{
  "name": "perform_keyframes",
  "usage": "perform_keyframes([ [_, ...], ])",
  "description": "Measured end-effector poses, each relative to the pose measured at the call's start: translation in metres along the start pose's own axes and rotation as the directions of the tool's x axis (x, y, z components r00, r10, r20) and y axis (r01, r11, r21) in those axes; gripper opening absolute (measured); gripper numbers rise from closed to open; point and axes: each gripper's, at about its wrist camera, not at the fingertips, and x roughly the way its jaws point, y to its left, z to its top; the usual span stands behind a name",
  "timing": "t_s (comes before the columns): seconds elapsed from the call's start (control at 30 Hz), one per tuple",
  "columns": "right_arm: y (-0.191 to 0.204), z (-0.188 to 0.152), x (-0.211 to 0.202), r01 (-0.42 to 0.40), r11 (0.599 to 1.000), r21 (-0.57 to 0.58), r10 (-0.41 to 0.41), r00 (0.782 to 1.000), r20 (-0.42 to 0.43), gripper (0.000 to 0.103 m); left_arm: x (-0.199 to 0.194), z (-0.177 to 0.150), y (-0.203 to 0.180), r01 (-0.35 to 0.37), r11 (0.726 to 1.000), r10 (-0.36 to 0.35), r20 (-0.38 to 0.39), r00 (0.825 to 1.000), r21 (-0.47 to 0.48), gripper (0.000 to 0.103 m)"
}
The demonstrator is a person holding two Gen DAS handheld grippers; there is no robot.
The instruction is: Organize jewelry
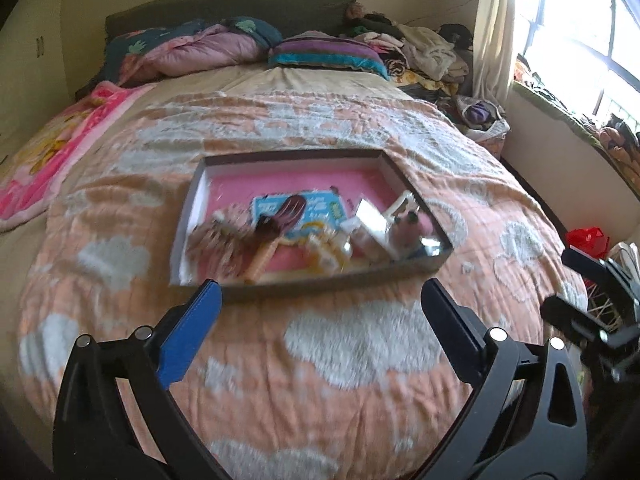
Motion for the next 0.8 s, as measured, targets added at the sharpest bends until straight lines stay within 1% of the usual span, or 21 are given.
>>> perform_keyframes([
  [0.23, 0.015, -0.013, -0.002, -0.016, 1.0, -0.001, 0.016, 1.0, -0.015, 0.098, -0.017, -0.032, 0.008, -0.025, 1.0, 0.024, -0.021, 0.999, -0.003, 0.093],
  [0.4, 0.021, -0.018, -0.003, -0.02, 1.0, -0.007, 0.019, 0.999, -0.025, 0.098, -0.024, -0.045, 0.012, -0.039, 0.999, 0.039, -0.026, 0.999, -0.015, 0.093],
  [0.8, 0.027, -0.02, -0.003, -0.015, 1.0, -0.017, 0.015, 0.999, -0.039, 0.099, -0.034, -0.055, 0.012, -0.055, 0.998, 0.054, -0.026, 0.998, -0.031, 0.093],
])
